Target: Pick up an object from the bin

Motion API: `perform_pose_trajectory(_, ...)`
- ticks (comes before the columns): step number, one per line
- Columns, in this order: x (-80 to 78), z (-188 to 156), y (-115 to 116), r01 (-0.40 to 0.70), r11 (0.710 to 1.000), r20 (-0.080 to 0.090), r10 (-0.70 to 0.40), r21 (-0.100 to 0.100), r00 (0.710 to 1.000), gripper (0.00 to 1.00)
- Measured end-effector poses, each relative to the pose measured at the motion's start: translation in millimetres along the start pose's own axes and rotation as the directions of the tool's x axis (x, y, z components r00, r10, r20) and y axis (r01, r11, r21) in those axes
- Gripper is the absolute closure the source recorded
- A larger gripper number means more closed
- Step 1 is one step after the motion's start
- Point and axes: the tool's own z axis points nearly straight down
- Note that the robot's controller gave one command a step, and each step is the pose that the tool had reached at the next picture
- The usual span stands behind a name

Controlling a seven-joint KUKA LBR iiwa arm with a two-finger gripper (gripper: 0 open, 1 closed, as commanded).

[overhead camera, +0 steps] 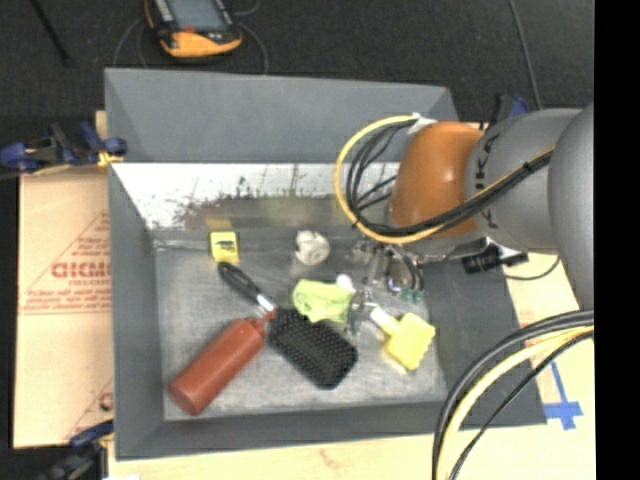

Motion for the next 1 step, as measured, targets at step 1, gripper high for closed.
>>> perform_pose_trajectory(1,7.4,20.4,3.7,-0.135,0.991,0.004,0.135,-0.001,0.991,1.0)
